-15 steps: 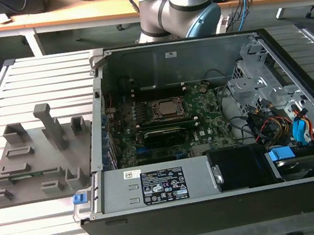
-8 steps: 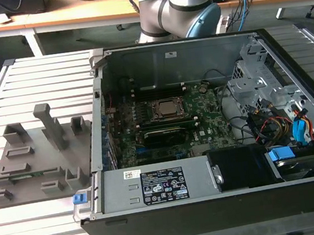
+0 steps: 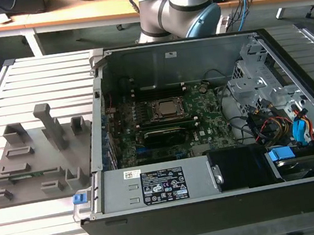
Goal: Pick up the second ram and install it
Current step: 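Pick up the second ram and move it above second insertion slot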
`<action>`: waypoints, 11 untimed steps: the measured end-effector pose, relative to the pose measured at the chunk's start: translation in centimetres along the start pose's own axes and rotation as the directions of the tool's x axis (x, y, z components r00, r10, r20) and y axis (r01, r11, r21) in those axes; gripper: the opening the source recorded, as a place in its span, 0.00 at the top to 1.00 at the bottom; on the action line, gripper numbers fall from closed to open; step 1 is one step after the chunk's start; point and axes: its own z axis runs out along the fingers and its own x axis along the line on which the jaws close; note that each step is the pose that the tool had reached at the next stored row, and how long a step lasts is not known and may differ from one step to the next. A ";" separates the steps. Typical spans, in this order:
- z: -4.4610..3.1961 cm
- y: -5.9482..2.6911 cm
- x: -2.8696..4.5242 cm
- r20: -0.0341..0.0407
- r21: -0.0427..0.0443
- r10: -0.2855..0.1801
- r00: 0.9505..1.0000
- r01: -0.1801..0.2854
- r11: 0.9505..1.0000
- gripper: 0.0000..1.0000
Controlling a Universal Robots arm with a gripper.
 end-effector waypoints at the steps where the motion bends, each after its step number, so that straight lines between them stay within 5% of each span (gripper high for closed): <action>1: 0.00 0.00 0.00 0.000 0.000 -0.010 1.000 0.010 1.000 0.89; 11: 0.00 0.00 0.00 -0.005 -0.002 -0.110 0.994 0.110 0.994 0.89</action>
